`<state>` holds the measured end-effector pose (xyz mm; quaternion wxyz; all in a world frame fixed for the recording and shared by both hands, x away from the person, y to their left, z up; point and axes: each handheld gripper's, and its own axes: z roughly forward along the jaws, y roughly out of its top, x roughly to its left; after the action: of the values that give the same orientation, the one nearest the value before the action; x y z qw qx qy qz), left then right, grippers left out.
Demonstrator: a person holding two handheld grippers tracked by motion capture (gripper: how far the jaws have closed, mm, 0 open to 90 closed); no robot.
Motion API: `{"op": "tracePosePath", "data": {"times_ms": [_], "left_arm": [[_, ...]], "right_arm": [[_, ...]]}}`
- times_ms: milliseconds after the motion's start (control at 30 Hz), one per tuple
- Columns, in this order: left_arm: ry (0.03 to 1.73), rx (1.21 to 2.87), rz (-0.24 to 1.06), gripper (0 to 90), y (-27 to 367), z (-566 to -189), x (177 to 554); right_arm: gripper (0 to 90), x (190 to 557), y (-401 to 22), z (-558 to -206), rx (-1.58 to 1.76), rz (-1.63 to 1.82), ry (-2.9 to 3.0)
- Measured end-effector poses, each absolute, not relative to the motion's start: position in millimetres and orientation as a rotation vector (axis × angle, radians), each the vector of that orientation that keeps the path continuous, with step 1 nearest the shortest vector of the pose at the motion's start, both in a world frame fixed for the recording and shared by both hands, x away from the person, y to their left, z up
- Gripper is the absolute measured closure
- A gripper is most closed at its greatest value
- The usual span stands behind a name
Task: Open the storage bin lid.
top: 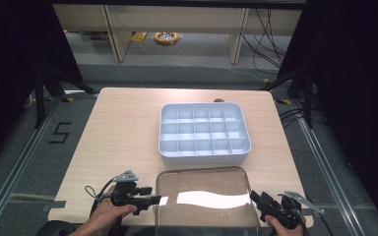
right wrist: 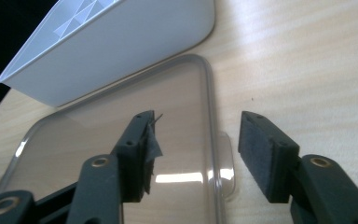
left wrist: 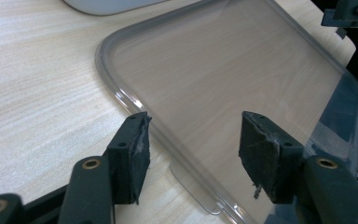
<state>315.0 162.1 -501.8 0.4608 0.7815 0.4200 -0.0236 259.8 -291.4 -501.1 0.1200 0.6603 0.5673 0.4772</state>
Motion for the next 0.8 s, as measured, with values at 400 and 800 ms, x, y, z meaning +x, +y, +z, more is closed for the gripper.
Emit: {"op": "tracePosePath", "data": {"times_ms": [400,800], "left_arm": [[0.983,1.905,-0.020,34.9,162.9,-496.0,312.1],[0.965,1.868,-0.039,25.3,171.2,-494.5,312.6]], "right_arm": [[36.9,255.3,-273.1,-487.4,1.687,1.302,1.713],[30.2,247.0,-262.6,-480.3,1.575,1.318,1.743]]}}
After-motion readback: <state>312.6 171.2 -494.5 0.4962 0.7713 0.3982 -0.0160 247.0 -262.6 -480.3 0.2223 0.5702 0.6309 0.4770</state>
